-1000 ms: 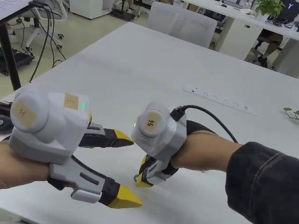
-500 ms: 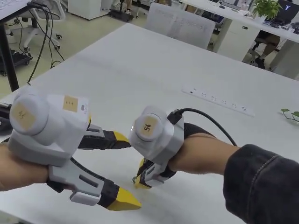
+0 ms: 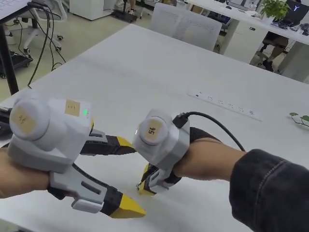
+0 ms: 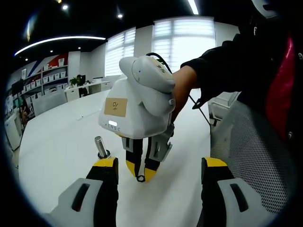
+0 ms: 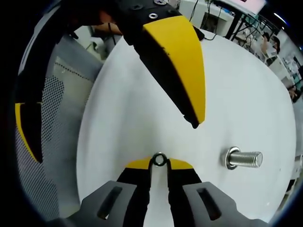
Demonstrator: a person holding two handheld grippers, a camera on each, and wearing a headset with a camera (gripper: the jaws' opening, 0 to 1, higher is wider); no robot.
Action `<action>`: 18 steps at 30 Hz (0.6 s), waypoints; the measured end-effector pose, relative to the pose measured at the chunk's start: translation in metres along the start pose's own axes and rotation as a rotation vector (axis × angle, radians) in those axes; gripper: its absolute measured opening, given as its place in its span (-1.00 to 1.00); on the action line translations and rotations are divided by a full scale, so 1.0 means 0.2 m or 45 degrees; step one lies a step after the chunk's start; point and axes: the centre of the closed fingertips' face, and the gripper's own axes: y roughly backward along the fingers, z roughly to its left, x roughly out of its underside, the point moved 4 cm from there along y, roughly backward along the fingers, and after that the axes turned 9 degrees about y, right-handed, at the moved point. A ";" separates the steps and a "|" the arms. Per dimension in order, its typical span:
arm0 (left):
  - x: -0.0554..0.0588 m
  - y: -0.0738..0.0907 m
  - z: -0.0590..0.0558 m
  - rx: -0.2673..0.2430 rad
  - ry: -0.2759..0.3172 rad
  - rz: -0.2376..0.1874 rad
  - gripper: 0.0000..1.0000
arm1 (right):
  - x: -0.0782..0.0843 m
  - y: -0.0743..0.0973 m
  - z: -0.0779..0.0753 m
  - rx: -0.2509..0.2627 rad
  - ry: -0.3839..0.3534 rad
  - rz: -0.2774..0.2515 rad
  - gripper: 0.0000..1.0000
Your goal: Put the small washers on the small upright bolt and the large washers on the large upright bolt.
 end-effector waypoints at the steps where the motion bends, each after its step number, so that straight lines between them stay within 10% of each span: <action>1: 0.00 0.00 0.00 0.001 0.003 -0.001 0.41 | 0.00 0.00 0.00 0.000 0.002 0.000 -0.72; 18: 0.01 0.00 0.00 0.004 0.004 0.006 0.41 | 0.15 0.07 0.01 0.017 -0.073 0.023 -0.72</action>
